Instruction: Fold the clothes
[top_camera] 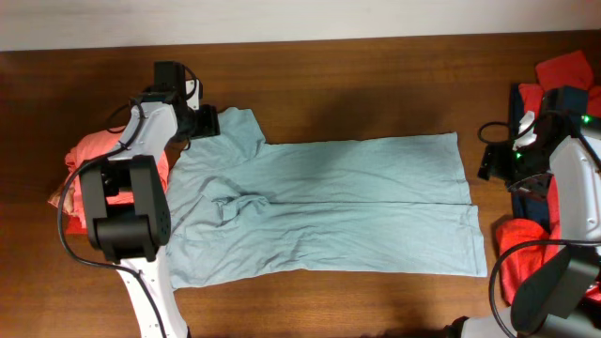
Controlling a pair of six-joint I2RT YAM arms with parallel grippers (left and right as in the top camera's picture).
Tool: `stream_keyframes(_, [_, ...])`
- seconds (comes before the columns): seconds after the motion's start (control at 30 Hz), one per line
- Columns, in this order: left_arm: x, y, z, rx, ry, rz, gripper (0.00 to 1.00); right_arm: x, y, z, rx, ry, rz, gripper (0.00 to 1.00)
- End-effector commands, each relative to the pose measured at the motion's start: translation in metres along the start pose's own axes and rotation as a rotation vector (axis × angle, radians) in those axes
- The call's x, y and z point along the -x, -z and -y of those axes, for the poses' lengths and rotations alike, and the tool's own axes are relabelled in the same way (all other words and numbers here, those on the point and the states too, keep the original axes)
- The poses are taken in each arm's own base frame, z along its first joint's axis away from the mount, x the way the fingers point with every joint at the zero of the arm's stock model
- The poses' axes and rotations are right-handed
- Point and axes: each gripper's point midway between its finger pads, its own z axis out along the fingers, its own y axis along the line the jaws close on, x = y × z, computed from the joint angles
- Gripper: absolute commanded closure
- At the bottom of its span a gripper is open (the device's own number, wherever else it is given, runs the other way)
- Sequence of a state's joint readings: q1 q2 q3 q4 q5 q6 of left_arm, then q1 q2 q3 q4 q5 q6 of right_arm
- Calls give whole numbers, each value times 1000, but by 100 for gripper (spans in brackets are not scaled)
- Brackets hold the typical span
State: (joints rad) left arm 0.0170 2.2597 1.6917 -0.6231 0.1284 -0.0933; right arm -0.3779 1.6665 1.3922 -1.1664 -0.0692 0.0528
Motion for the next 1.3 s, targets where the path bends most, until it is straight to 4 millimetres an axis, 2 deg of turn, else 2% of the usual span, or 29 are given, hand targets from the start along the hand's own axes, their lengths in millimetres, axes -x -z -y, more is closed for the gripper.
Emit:
stream_keyframes(0.0, [-1, -9, 0, -12, 3, -13, 36, 1, -2, -2, -1, 3, -2, 23])
stream_keyframes(0.2, [17, 0, 2, -16, -2, 31, 31, 1, -2, -2, -1, 3, -2, 23])
stream_keyframes(0.4, [34, 12, 6, -20, -8, 66, 31, 2, -2, -2, -1, 3, -2, 23])
stream_keyframes(0.53, [29, 12, 5, -19, -5, 46, 40, 2, -2, -2, -1, 3, -1, 23])
stream_keyframes(0.63, [24, 12, 5, -16, -3, 25, 41, 2, -2, -2, -1, 3, -1, 23])
stream_keyframes(0.8, [17, 12, -8, 56, -5, -3, 29, 2, -2, -2, -1, 3, -1, 24])
stream_keyframes(0.9, [15, 12, -13, 86, -3, -8, 28, 2, -2, -2, -1, 3, -1, 23])
stream_keyframes(1.1, [11, 12, -11, 83, 6, -24, 28, 2, -2, -2, -1, 3, -1, 23])
stream_keyframes(1.17, [11, 12, -9, 81, 2, -25, 29, 2, -2, -2, -1, 3, -1, 23])
stream_keyframes(1.27, [10, 11, -8, 80, -2, -26, 41, 1, -2, -2, -1, 3, -2, 23])
